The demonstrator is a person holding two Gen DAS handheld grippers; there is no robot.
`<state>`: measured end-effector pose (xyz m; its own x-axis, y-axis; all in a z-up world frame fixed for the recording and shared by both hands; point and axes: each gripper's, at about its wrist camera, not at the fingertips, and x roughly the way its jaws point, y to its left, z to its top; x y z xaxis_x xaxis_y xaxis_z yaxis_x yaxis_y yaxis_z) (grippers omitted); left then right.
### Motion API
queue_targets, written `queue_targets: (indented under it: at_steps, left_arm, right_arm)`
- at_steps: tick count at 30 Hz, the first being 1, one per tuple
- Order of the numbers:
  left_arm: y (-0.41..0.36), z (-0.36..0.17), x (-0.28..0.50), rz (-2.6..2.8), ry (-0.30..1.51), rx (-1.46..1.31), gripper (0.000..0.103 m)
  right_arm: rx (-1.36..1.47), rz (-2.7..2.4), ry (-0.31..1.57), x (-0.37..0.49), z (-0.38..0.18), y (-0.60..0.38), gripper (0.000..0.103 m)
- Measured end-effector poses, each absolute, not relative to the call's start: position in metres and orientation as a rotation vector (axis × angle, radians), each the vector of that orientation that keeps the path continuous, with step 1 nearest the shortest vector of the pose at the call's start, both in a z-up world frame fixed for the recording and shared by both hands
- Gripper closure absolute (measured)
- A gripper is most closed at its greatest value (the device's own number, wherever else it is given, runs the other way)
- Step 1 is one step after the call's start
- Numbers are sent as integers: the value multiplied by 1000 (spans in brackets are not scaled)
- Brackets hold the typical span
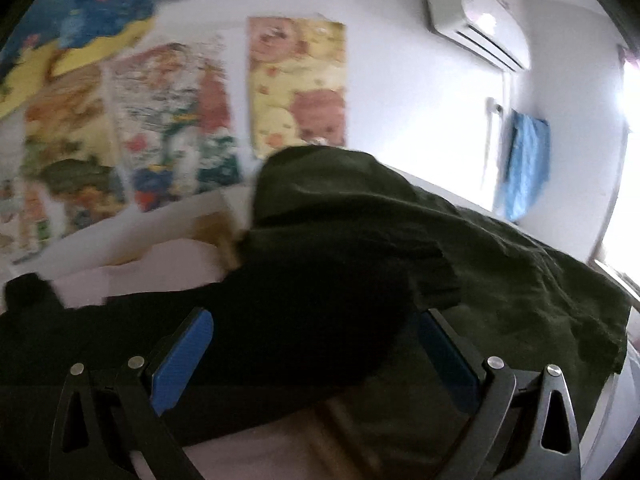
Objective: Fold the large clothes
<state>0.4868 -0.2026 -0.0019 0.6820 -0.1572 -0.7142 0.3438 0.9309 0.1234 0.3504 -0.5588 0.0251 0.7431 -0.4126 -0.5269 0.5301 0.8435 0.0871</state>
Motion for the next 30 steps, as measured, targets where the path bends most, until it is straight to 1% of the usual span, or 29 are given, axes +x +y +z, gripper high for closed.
queue_targets:
  at_steps: [3, 6, 11, 13, 15, 17, 18, 19, 20, 21, 23, 25, 30]
  left_arm:
    - [-214, -28, 511, -295, 836, 289, 6]
    - [-226, -42, 529, -320, 848, 259, 6]
    - [-251, -63, 551, -346, 833, 241, 6]
    - [-256, -78, 564, -353, 863, 209, 6]
    - [-260, -87, 572, -357, 890, 175, 6]
    - [-260, -94, 581, -360, 900, 147, 6]
    - [-261, -96, 582, -359, 902, 145, 6]
    - [-263, -102, 585, -356, 910, 152, 3]
    - [-265, -107, 586, -352, 915, 166, 2]
    - [-268, -113, 586, -340, 921, 190, 2]
    - [-273, -121, 586, -323, 921, 224, 2]
    - [-269, -117, 586, -326, 925, 215, 2]
    - [-231, -90, 573, -357, 908, 143, 2]
  right_arm:
    - [257, -564, 545, 355, 14, -583, 0]
    - [310, -613, 556, 354, 6, -602, 0]
    - [514, -617, 555, 354, -16, -634, 0]
    - [504, -623, 536, 353, -15, -631, 0]
    - [501, -592, 517, 353, -13, -628, 9]
    - [522, -564, 502, 354, -14, -626, 31]
    - [533, -557, 489, 353, -14, -625, 36]
    - [547, -551, 477, 352, -15, -625, 49]
    - [560, -549, 471, 352, -16, -624, 59]
    - [567, -545, 464, 352, -16, -625, 62]
    - [583, -511, 434, 352, -15, -622, 78]
    - [582, -482, 399, 348, -9, -614, 88]
    - [566, -363, 285, 339, 27, -584, 92]
